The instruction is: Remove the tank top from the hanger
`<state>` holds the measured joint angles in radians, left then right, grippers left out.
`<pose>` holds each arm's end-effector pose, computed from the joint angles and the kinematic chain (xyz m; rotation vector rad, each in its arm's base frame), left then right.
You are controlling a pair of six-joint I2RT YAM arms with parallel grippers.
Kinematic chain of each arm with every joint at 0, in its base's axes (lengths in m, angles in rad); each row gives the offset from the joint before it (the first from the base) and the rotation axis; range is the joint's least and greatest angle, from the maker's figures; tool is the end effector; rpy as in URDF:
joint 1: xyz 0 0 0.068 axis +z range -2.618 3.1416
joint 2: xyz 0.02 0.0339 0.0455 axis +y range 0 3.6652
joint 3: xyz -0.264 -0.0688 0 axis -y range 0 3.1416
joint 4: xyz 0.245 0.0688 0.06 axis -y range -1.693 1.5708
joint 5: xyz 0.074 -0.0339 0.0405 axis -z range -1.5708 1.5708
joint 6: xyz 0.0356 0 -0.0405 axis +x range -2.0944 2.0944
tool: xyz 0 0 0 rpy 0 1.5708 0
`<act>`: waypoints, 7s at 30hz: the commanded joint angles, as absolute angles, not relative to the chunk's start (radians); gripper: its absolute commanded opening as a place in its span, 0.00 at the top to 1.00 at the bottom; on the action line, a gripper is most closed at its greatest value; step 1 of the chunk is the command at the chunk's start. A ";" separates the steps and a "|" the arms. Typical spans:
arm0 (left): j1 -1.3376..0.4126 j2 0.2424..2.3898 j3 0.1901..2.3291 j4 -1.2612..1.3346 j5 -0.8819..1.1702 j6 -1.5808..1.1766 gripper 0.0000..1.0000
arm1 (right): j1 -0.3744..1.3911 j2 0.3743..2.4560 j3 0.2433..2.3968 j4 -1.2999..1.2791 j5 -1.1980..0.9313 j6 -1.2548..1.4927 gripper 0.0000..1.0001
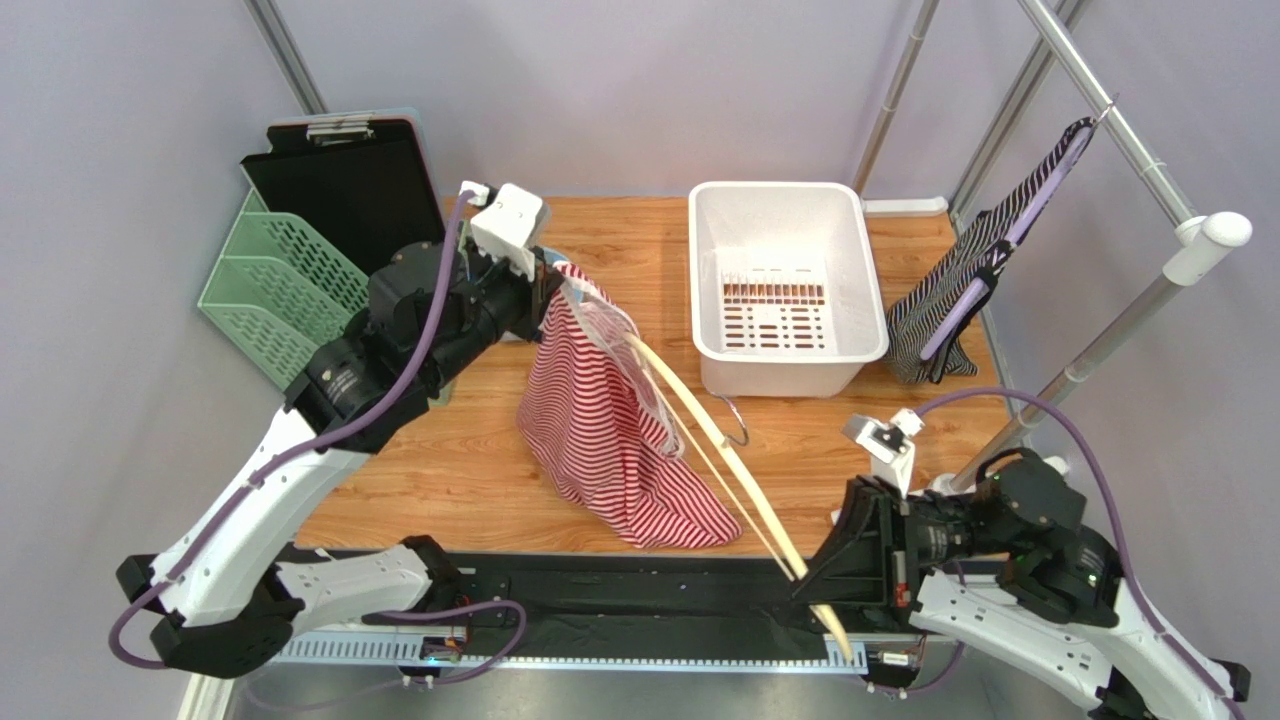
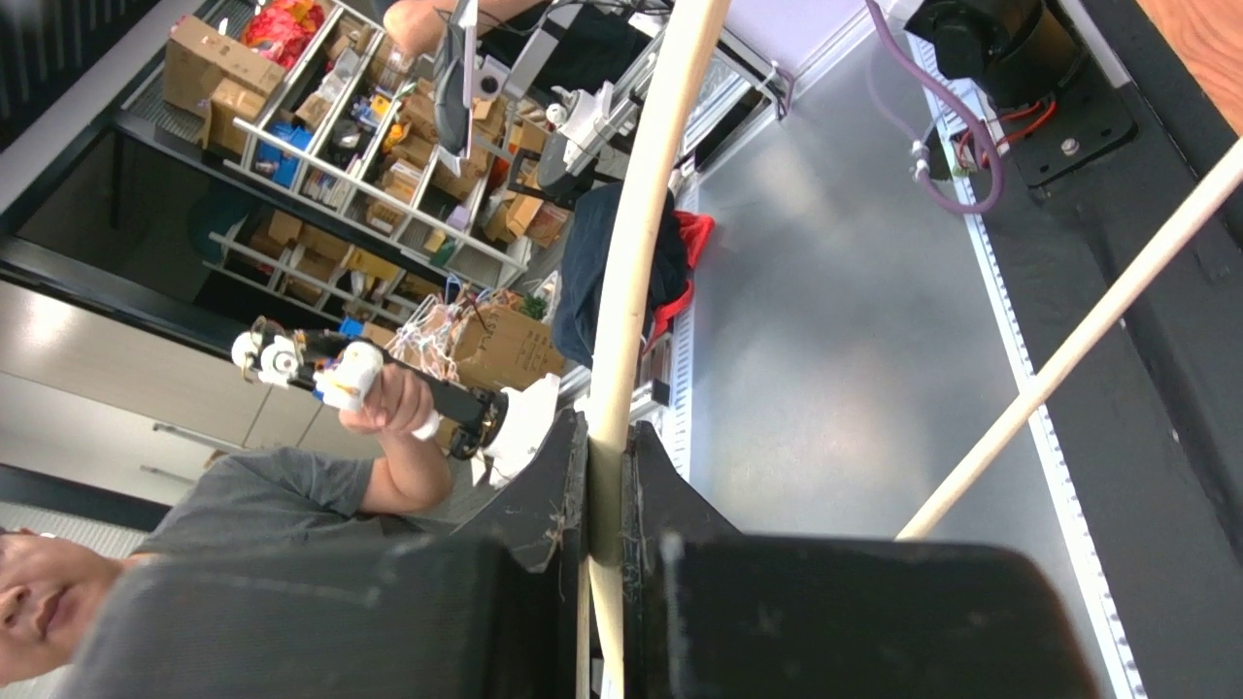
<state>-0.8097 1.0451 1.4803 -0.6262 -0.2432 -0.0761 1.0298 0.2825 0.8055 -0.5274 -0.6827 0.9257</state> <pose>0.1379 -0.1324 0.4789 0.4674 1.7133 -0.4298 0.0067 0.0547 0.3610 -0.7668 1.8549 1.9380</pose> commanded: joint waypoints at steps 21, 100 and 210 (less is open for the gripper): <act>-0.571 1.390 1.772 -0.709 0.112 -0.133 1.00 | 1.031 0.041 1.152 -0.896 -0.496 0.782 1.00; -0.853 1.385 1.947 -0.554 -0.209 -0.091 1.00 | 1.032 -0.052 1.170 -0.902 -0.353 0.713 1.00; -0.723 0.317 1.144 -0.986 -0.035 -0.229 0.01 | 0.566 2.003 2.331 -0.021 0.940 0.824 1.00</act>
<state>-0.7250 0.2996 1.1385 -0.9680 0.0124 -0.2749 0.5743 1.9499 2.1639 -0.1104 0.8593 0.9241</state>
